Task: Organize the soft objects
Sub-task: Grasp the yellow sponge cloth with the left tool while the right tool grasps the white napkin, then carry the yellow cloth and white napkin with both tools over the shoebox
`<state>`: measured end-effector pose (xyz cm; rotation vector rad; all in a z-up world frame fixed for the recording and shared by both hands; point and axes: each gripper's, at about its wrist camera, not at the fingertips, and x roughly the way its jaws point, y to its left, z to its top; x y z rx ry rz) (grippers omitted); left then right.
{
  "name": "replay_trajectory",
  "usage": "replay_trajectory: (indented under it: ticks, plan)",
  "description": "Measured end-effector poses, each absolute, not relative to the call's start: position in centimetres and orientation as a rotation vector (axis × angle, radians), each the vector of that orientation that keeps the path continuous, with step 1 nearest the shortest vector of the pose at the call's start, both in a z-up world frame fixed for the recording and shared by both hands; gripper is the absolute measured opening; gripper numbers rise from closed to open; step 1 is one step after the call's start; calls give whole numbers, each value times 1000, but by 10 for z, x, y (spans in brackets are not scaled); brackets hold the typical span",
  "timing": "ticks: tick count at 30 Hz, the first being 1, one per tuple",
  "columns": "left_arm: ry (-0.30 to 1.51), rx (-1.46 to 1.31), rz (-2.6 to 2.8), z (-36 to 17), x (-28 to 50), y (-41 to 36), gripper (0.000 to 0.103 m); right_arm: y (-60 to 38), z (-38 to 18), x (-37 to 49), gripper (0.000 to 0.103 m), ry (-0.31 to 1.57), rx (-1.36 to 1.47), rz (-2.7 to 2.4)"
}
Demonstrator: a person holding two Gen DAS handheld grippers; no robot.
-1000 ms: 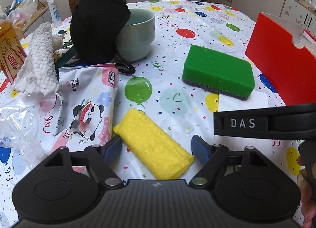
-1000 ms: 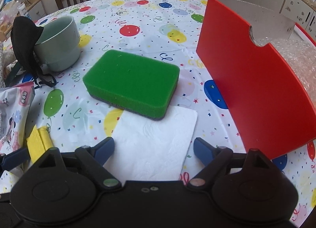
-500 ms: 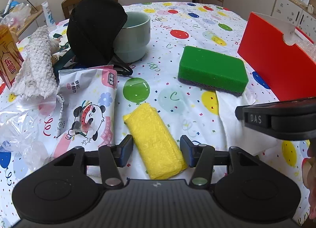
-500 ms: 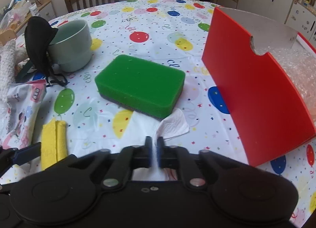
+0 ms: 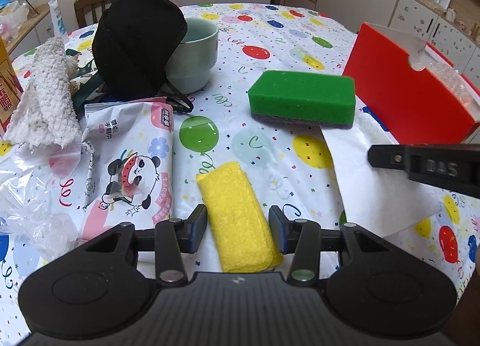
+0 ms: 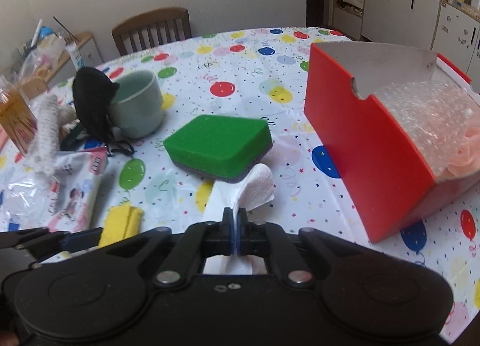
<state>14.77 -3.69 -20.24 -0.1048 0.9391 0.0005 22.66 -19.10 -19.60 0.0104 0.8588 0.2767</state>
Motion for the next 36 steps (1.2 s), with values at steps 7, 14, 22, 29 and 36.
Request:
replay_trajectory:
  ticks: [7, 14, 22, 29, 36]
  plan:
    - [917, -116, -56, -189, 143, -30, 34, -203, -174, 204, 1, 828, 56, 283]
    - [926, -73, -110, -189, 140, -27, 23, -218, -163, 185, 1, 807, 102, 256]
    - [933, -44, -166, -189, 135, -28, 23, -231, -155, 167, 1, 790, 135, 218]
    - [954, -102, -158, -191, 137, -25, 33, -247, -156, 163, 1, 797, 165, 231]
    - [952, -57, -133, -198, 131, -38, 71, -263, -157, 167, 1, 806, 183, 272]
